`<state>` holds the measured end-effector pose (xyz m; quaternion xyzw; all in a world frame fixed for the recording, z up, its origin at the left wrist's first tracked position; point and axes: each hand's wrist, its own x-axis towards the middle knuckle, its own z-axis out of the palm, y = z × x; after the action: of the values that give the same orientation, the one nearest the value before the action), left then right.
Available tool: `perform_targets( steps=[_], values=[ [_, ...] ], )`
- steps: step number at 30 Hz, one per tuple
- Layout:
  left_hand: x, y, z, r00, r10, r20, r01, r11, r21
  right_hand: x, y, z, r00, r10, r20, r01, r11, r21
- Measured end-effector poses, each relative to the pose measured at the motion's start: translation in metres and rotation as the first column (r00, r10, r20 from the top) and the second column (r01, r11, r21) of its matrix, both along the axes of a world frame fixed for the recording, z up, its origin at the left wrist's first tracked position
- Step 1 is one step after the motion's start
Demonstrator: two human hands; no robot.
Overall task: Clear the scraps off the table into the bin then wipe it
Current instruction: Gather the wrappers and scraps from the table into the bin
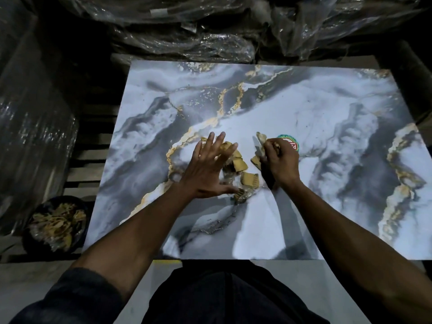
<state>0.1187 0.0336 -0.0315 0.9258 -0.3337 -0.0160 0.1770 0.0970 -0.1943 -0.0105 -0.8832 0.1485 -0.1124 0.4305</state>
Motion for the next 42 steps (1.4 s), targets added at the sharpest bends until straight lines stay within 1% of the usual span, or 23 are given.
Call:
perform_targets(
  steps=[2, 4, 6, 8, 10, 12, 14, 16, 18, 21, 23, 24, 26, 28, 30, 32, 34, 37, 39, 42],
  values=[
    [0.005, -0.005, -0.002, 0.997, -0.051, 0.057, 0.047, 0.997, 0.066, -0.009, -0.004, -0.003, 0.999, -0.033, -0.007, 0.033, 0.999, 0.004],
    [0.014, -0.007, -0.005, 0.993, -0.089, 0.079, 0.081, 0.991, 0.104, -0.022, -0.004, -0.010, 0.998, -0.067, -0.019, 0.068, 0.998, 0.005],
    [0.023, -0.009, -0.006, 0.993, -0.114, 0.043, 0.107, 0.983, 0.148, -0.033, -0.003, -0.018, 0.996, -0.084, -0.024, 0.083, 0.996, -0.023],
    [0.030, -0.010, -0.007, 0.991, -0.129, -0.025, 0.131, 0.973, 0.189, -0.042, -0.002, -0.027, 0.996, -0.083, -0.011, 0.082, 0.992, -0.098],
    [0.034, -0.010, -0.011, 0.989, -0.147, -0.015, 0.147, 0.969, 0.197, -0.048, 0.000, -0.032, 0.995, -0.100, -0.014, 0.096, 0.981, -0.170],
    [0.034, -0.010, -0.015, 0.986, -0.153, 0.069, 0.143, 0.981, 0.133, -0.052, 0.004, -0.034, 0.991, -0.130, -0.018, 0.123, 0.968, -0.217],
    [0.036, -0.010, -0.019, 0.981, -0.123, 0.151, 0.124, 0.992, 0.007, -0.053, 0.009, -0.033, 0.987, -0.162, -0.012, 0.154, 0.955, -0.252],
    [0.037, -0.010, -0.020, 0.980, -0.074, 0.187, 0.088, 0.994, -0.069, -0.051, 0.013, -0.029, 0.982, -0.188, 0.006, 0.183, 0.950, -0.253],
    [0.037, -0.009, -0.020, 0.979, -0.026, 0.200, 0.047, 0.994, -0.096, -0.048, 0.015, -0.026, 0.980, -0.196, 0.022, 0.195, 0.952, -0.234],
    [0.034, -0.008, -0.017, 0.982, 0.044, 0.185, -0.034, 0.998, -0.061, -0.040, 0.017, -0.026, 0.984, -0.177, 0.020, 0.178, 0.966, -0.186],
    [0.034, -0.006, -0.015, 0.986, 0.097, 0.133, -0.088, 0.993, -0.073, -0.032, 0.019, -0.026, 0.988, -0.157, 0.000, 0.155, 0.976, -0.152],
    [0.033, -0.005, -0.014, 0.988, 0.126, 0.086, -0.117, 0.988, -0.101, -0.029, 0.020, -0.025, 0.990, -0.138, -0.013, 0.134, 0.977, -0.166],
    [0.032, -0.002, -0.010, 0.983, 0.177, -0.054, -0.184, 0.966, -0.181, -0.025, 0.025, -0.025, 0.995, -0.088, -0.054, 0.073, 0.967, -0.245],
    [0.028, 0.002, -0.003, 0.957, 0.225, -0.186, -0.268, 0.928, -0.258, -0.023, 0.031, -0.025, 0.997, -0.012, -0.082, -0.016, 0.942, -0.335],
    [0.026, 0.007, 0.006, 0.923, 0.278, -0.268, -0.357, 0.877, -0.321, -0.021, 0.035, -0.026, 0.992, 0.073, -0.108, -0.112, 0.897, -0.427],
    [0.026, 0.013, 0.014, 0.896, 0.322, -0.306, -0.422, 0.833, -0.357, -0.016, 0.041, -0.026, 0.975, 0.153, -0.163, -0.215, 0.841, -0.496],
    [0.024, 0.021, 0.020, 0.891, 0.356, -0.282, -0.440, 0.829, -0.343, -0.013, 0.048, -0.026, 0.949, 0.215, -0.231, -0.308, 0.790, -0.530],
    [0.018, 0.037, 0.020, 0.918, 0.358, -0.169, -0.389, 0.894, -0.220, -0.013, 0.057, -0.028, 0.920, 0.265, -0.289, -0.387, 0.727, -0.567],
    [0.012, 0.050, 0.017, 0.944, 0.314, -0.107, -0.327, 0.934, -0.145, -0.015, 0.060, -0.032, 0.918, 0.281, -0.279, -0.395, 0.692, -0.604],
    [0.002, 0.063, 0.012, 0.972, 0.233, -0.019, -0.234, 0.971, -0.057, -0.014, 0.061, -0.037, 0.937, 0.289, -0.198, -0.346, 0.677, -0.650]
  ],
)
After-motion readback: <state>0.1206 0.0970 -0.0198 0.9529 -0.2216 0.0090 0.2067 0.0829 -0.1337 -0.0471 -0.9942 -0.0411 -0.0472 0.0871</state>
